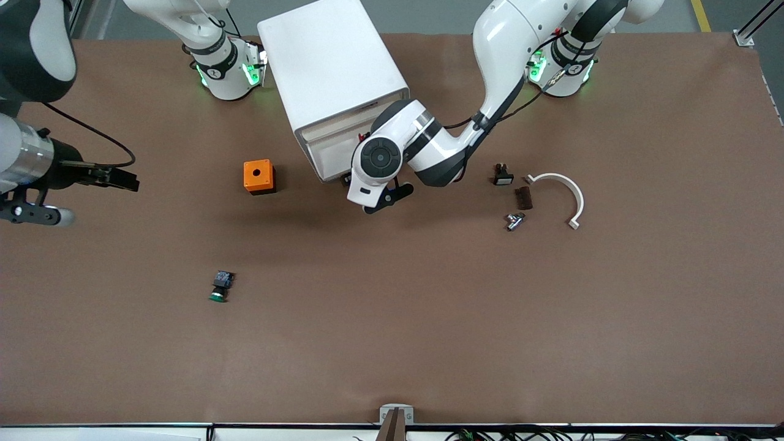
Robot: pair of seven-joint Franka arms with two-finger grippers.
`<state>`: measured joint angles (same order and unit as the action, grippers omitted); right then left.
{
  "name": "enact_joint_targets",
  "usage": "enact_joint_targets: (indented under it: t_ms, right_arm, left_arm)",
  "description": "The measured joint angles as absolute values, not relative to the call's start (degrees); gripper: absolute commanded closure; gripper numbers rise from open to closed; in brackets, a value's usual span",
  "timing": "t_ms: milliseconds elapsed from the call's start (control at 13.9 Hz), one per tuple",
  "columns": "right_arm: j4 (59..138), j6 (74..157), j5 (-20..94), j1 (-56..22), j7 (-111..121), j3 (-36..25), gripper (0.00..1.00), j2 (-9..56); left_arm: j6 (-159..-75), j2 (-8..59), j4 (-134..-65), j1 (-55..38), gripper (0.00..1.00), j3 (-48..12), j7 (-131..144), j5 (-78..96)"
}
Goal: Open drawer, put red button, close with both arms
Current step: 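Push the drawer fully shut with the left gripper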
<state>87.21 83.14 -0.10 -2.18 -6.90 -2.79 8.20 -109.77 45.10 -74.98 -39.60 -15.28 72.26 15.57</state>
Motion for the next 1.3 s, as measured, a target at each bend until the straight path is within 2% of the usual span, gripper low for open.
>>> enact_joint_targets:
  t_ms: [432,1080,1295]
  right_arm:
    - [85.6,82.1,-0.1,1.5,-1.1,-2.8,0.00,8.0]
    - [85.4,81.4,-0.1,1.6,-0.5,-2.3,0.00,8.0]
    - [83.0,81.4,-0.1,1.6,-0.5,-2.1,0.00,8.0]
  left_arm:
    - [-109.8,45.1,-77.2,-39.6,0.01,-16.3,72.3,21.3]
    - [-109.8,45.4,-79.4,-40.2,0.01,-16.4,72.3,26.7]
    - [-109.9,45.4,-79.6,-40.6,0.01,-16.4,72.3,26.7]
